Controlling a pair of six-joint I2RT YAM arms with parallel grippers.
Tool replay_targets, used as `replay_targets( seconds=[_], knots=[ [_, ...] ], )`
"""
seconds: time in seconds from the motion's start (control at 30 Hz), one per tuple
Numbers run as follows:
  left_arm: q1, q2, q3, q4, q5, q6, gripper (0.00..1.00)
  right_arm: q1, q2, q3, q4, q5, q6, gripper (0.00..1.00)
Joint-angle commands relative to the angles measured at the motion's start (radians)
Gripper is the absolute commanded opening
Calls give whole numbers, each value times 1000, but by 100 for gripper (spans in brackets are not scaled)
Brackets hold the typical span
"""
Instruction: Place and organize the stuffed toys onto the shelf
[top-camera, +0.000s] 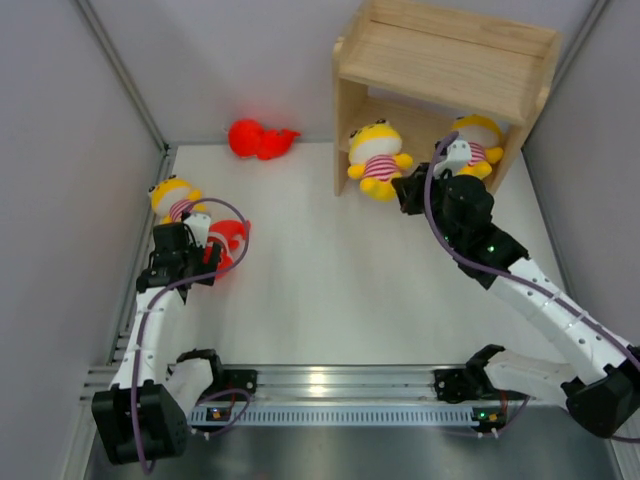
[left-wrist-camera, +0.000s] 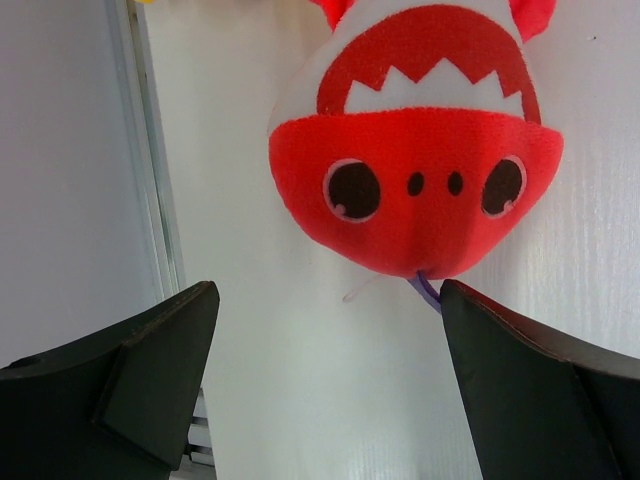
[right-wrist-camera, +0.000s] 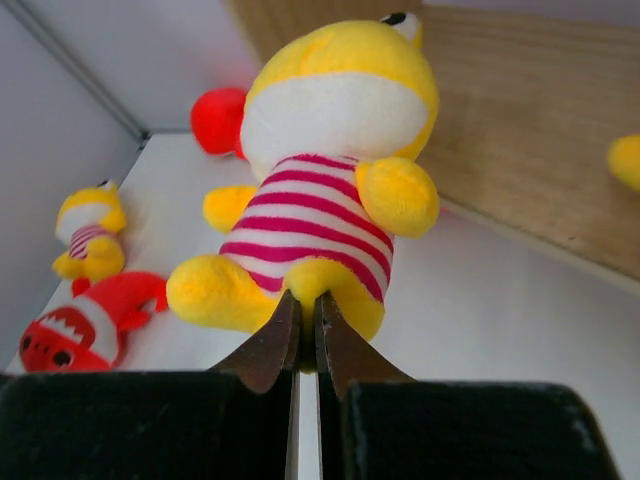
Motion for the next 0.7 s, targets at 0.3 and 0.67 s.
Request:
replay_targets(
  seconds=[0.3,0.67],
  knots=[
    [-2,-9,34,-3,-4,7,99,-91,127,-39,396,354,58,0],
    [-1,-14,28,-3,-2,7,99,-175,256,-11,490,333,4,0]
  ],
)
